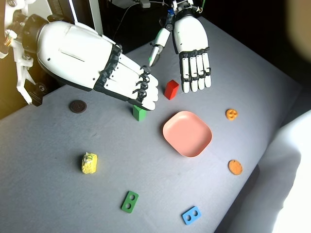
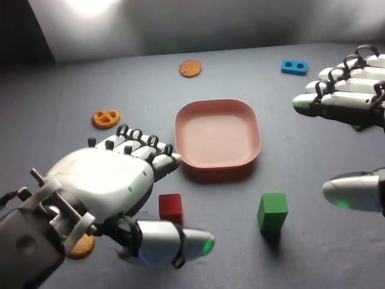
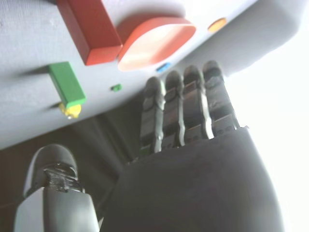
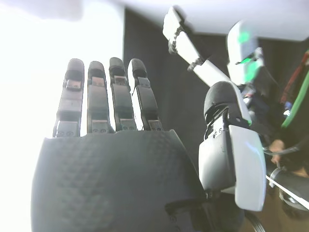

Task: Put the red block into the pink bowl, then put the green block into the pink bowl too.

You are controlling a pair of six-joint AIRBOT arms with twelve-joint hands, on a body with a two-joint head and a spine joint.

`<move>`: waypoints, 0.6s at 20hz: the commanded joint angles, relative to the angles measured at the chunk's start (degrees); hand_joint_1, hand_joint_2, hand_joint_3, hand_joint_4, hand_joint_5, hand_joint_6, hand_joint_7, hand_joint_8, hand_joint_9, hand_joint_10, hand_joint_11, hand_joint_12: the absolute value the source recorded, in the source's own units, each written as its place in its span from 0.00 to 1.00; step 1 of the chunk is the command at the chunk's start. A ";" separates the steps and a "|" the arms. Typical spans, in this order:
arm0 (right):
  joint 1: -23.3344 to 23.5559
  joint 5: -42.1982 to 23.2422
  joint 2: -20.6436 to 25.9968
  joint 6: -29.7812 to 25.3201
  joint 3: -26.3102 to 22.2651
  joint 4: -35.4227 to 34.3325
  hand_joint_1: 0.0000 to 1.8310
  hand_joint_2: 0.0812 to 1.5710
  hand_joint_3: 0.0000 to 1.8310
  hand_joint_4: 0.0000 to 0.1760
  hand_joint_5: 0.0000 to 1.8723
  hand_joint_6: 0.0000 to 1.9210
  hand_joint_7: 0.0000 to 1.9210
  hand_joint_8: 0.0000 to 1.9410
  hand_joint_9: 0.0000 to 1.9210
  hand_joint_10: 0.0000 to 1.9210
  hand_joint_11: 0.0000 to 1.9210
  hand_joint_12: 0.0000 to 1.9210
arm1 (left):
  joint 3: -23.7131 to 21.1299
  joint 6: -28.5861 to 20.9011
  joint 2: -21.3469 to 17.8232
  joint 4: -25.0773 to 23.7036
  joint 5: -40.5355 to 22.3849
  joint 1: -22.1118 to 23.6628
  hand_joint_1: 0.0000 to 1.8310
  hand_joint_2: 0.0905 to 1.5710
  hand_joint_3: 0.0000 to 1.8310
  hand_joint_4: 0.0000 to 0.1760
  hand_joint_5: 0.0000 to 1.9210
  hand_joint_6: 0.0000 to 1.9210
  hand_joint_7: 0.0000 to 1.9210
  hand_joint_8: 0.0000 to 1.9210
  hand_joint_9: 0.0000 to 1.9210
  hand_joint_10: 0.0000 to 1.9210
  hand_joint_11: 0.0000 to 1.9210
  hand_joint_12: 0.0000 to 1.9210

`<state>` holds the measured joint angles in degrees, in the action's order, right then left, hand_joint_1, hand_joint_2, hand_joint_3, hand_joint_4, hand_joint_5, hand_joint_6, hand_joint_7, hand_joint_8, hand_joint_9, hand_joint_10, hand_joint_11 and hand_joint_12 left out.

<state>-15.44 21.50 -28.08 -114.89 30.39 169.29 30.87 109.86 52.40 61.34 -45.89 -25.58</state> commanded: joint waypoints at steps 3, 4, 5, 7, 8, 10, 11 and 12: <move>0.41 6.50 0.54 -0.29 -0.11 1.26 0.12 0.69 0.00 0.00 0.11 0.00 0.08 0.00 0.05 0.00 0.00 0.17 | 0.04 -0.52 0.67 -4.10 -4.86 -0.96 0.21 0.55 0.00 0.00 0.14 0.00 0.07 0.00 0.00 0.00 0.00 0.00; 0.42 6.62 0.53 -0.31 -0.11 1.25 0.11 0.69 0.00 0.00 0.10 0.00 0.07 0.00 0.04 0.00 0.00 0.14 | 0.15 -0.53 1.00 -4.14 -4.97 -1.19 0.24 0.55 0.00 0.00 0.13 0.00 0.06 0.00 0.00 0.00 0.00 0.00; 0.43 6.84 0.50 -0.32 -0.10 1.20 0.13 0.68 0.00 0.00 0.12 0.00 0.09 0.00 0.05 0.00 0.00 0.18 | 0.30 -0.53 1.31 -4.17 -5.20 -1.39 0.27 0.56 0.00 0.00 0.12 0.00 0.04 0.00 0.00 0.00 0.00 0.00; 0.40 6.96 0.49 0.09 -0.08 1.18 0.15 0.67 0.00 0.00 0.12 0.00 0.10 0.00 0.06 0.00 0.00 0.20 | 0.63 -0.62 1.75 -4.23 -5.81 -1.95 0.33 0.55 0.00 0.00 0.13 0.00 0.04 0.00 0.00 0.00 0.00 0.00; 0.36 6.96 0.50 0.87 -0.05 1.00 0.15 0.67 0.00 0.00 0.13 0.00 0.10 0.00 0.07 0.00 0.00 0.22 | 0.88 -0.71 2.01 -4.41 -6.01 -2.10 0.30 0.55 0.00 0.00 0.13 0.00 0.05 0.01 0.00 0.00 0.00 0.00; 0.17 7.03 0.50 1.54 -0.16 0.26 0.16 0.65 0.00 0.00 0.13 0.00 0.10 0.00 0.07 0.00 0.00 0.22 | 1.43 -1.23 2.44 -4.85 -6.08 -2.40 0.30 0.55 0.00 0.00 0.15 0.01 0.07 0.01 0.00 0.00 0.00 0.00; -0.14 7.50 0.53 2.38 -0.22 -0.44 0.18 0.65 0.00 0.00 0.13 0.00 0.10 0.00 0.07 0.00 0.00 0.21 | 1.76 -1.24 2.68 -4.88 -6.08 -2.42 0.30 0.55 0.00 0.00 0.15 0.01 0.06 0.01 0.00 0.00 0.00 0.00; -0.31 7.82 0.54 2.49 -0.22 -0.49 0.16 0.65 0.00 0.00 0.13 0.00 0.11 0.00 0.08 0.00 0.00 0.22 | 1.93 -1.24 2.84 -4.88 -6.08 -2.43 0.30 0.55 0.00 0.03 0.16 0.00 0.08 0.00 0.00 0.00 0.00 0.00</move>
<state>-16.14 22.37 -28.14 -112.33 30.22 168.24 32.95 108.77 55.57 59.57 -48.29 -28.21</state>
